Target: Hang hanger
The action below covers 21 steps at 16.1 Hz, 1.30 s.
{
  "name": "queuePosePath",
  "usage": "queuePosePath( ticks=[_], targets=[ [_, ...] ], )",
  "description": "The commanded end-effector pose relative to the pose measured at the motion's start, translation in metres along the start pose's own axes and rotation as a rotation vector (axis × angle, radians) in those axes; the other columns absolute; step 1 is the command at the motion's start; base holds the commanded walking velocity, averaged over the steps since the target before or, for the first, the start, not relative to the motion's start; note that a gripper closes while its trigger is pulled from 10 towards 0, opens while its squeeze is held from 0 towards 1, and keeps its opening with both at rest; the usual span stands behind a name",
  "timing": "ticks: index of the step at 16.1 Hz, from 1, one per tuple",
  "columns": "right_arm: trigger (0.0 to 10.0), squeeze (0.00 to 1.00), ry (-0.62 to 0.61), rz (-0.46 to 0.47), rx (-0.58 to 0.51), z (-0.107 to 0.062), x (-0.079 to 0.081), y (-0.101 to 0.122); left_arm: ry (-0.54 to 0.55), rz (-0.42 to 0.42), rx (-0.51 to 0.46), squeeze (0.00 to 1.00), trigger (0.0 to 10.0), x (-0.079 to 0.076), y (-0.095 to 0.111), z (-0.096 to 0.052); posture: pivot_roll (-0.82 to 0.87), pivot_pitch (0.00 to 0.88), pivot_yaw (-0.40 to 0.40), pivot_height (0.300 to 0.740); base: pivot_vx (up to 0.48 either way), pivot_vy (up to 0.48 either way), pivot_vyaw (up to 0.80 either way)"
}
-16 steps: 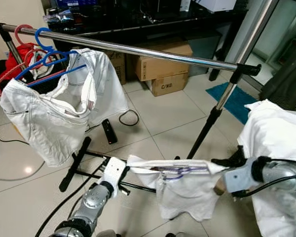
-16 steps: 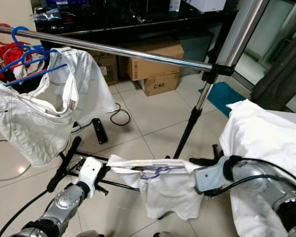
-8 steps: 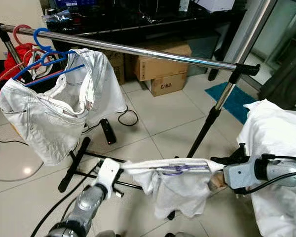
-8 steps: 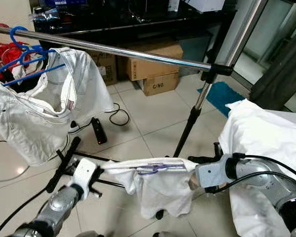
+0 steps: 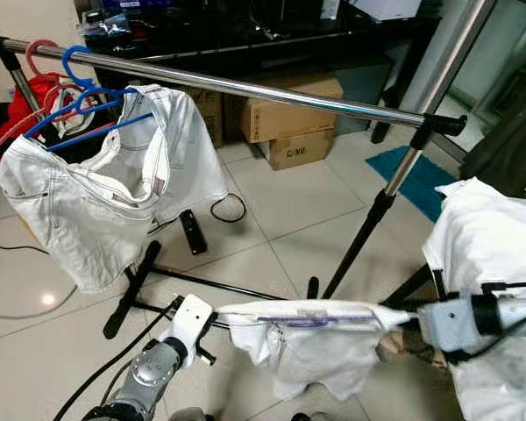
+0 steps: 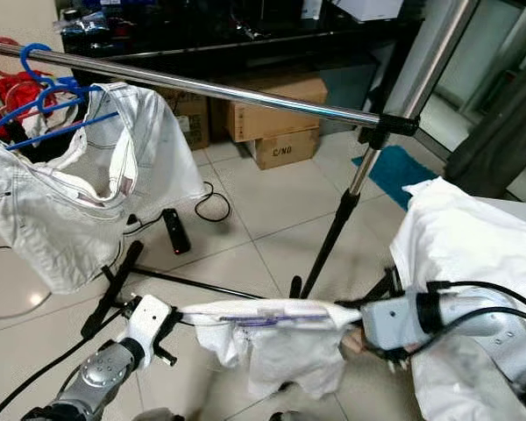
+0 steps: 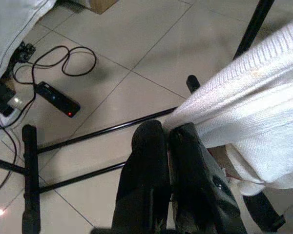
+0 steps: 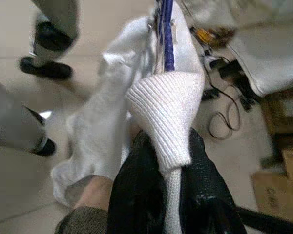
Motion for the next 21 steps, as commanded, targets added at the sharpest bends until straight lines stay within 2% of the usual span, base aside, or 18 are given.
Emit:
queuePosePath(
  ticks=[1, 2, 4, 6, 7, 10, 12, 15, 17, 18, 19, 21],
  targets=[
    [0.0, 0.0, -0.006, 0.006, 0.012, -0.015, -0.007, 0.001, 0.048, 0.006, 0.042, 0.0, 0.0, 0.016, -0.008, -0.007, 0.04, 0.051, -0.045, 0.74, 0.0, 0.0, 0.0],
    [0.0, 0.0, 0.017, 0.001, -0.011, -0.014, -0.005, 0.005, 0.035, 0.021, 0.019, 0.0, 0.0, 0.015, -0.003, -0.004, 0.05, 0.051, -0.044, 0.74, 0.0, 0.0, 0.0],
    [0.0, 0.0, 0.108, -0.049, 0.006, -0.009, 0.01, 0.004, -0.002, 0.08, -0.024, 0.0, 0.0, 0.014, 0.008, -0.001, 0.05, 0.051, -0.044, 0.74, 0.0, 0.0, 0.0],
    [0.0, 0.0, 0.15, -0.048, -0.02, -0.001, 0.022, 0.009, -0.015, 0.117, -0.079, 0.0, 0.0, 0.017, 0.02, 0.001, 0.06, 0.051, -0.046, 0.74, 0.0, 0.0, 0.0],
    [0.0, 0.0, 0.15, -0.036, -0.058, 0.004, 0.024, 0.015, -0.018, 0.144, -0.131, 0.0, 0.0, 0.019, 0.031, 0.002, 0.06, 0.052, -0.043, 0.74, 0.0, 0.0, 0.0],
    [0.0, 0.0, 0.135, 0.024, -0.163, 0.01, 0.022, 0.033, -0.043, 0.205, -0.194, 0.0, 0.0, 0.02, 0.045, 0.004, 0.07, 0.053, -0.037, 0.74, 0.0, 0.0, 0.0],
    [0.0, 0.0, 0.15, 0.052, -0.202, 0.013, 0.025, 0.041, -0.057, 0.274, -0.251, 0.0, 0.0, 0.022, 0.062, 0.007, 0.07, 0.054, -0.036, 0.74, 0.0, 0.0, 0.0],
    [0.0, 0.0, 0.158, 0.154, -0.254, 0.018, 0.026, 0.048, -0.032, 0.268, -0.331, 0.0, 0.0, 0.025, 0.084, 0.011, 0.07, 0.053, -0.04, 0.74, 0.0, 0.0, 0.0],
    [0.0, 0.0, 0.073, 0.291, -0.311, 0.025, 0.015, 0.046, -0.014, 0.245, -0.409, 0.0, 0.0, 0.021, 0.102, 0.015, 0.07, 0.05, -0.043, 0.74, 0.0, 0.0, 0.0],
    [0.0, 0.0, 0.063, 0.358, -0.31, 0.025, 0.015, 0.04, -0.02, 0.246, -0.433, 0.0, 0.0, 0.016, 0.105, 0.016, 0.07, 0.05, -0.043, 0.74, 0.0, 0.0, 0.0],
    [0.0, 0.0, 0.081, 0.429, -0.293, 0.021, 0.02, 0.031, -0.05, 0.281, -0.444, 0.0, 0.0, 0.009, 0.105, 0.015, 0.08, 0.052, -0.042, 0.74, 0.0, 0.0, 0.0],
    [0.0, 0.0, 0.106, 0.484, -0.276, 0.013, 0.023, 0.025, -0.085, 0.339, -0.423, 0.0, 0.0, 0.005, 0.096, 0.012, 0.07, 0.054, -0.039, 0.74, 0.0, 0.0, 0.0]
  ],
)
Point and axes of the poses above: a point about 5 cm out from each wrist's last joint towards the gripper, its own z axis pointing out of the wrist towards the gripper, its own y axis along the axis of the wrist's last joint, x = y × z, the point moved 2 cm from there along z, pointing out of the wrist towards the gripper, and after that the axes turned 2 degrees about -z, right-handed, at the moved point
